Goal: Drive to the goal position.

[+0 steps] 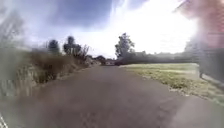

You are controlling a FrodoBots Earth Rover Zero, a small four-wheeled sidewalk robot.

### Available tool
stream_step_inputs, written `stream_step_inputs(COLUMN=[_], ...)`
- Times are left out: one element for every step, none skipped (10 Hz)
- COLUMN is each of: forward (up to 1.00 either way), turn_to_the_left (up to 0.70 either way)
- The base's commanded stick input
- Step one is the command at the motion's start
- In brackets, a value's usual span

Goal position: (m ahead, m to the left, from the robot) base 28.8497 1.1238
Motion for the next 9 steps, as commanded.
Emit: stream_step_inputs(forward=[0.85, 0.85, 0.85, 0.85, 0.85, 0.85, 0.85, 0.85, 0.85], turn_to_the_left=[0.00, 0.00, 0.00, 0.00, 0.00, 0.00, 0.00, 0.00, 0.00])
